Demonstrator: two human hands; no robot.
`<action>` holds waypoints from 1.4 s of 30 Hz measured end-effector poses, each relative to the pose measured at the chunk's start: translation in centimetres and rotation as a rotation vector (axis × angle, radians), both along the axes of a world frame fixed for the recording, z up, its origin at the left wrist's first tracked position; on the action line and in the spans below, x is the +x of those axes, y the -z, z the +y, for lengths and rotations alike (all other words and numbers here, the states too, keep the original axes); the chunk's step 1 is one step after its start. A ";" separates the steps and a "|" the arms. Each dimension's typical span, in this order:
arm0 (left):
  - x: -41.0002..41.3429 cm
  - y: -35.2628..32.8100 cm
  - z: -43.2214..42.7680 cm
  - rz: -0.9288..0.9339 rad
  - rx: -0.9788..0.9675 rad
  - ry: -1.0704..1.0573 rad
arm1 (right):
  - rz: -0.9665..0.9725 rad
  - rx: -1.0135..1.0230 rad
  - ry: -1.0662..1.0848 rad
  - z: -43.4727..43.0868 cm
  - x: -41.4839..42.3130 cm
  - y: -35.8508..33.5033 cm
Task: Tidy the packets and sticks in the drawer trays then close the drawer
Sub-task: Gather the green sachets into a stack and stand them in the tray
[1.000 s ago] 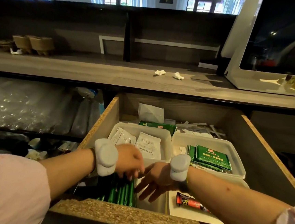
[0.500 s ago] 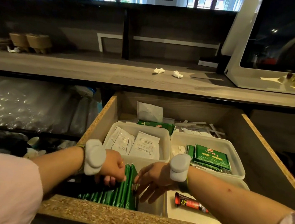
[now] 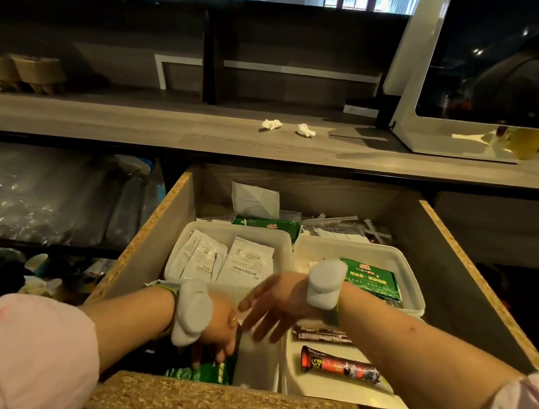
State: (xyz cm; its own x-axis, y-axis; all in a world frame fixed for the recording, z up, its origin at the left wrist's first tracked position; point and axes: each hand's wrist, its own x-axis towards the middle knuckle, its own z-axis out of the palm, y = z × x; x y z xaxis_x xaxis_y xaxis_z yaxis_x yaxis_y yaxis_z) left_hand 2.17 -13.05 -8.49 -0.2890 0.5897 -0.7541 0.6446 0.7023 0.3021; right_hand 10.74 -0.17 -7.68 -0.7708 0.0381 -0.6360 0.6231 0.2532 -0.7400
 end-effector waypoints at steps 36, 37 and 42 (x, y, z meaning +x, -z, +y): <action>-1.5 -1.3 8.3 -0.602 0.926 -0.795 | 0.514 -0.105 0.774 10.6 2.0 -2.3; -1.5 -1.3 8.3 -0.688 0.933 -0.832 | 0.507 -0.208 0.751 9.6 1.6 -2.4; -1.3 -1.6 8.0 -1.067 0.838 -0.928 | 0.397 -0.270 0.552 5.6 -0.3 -1.8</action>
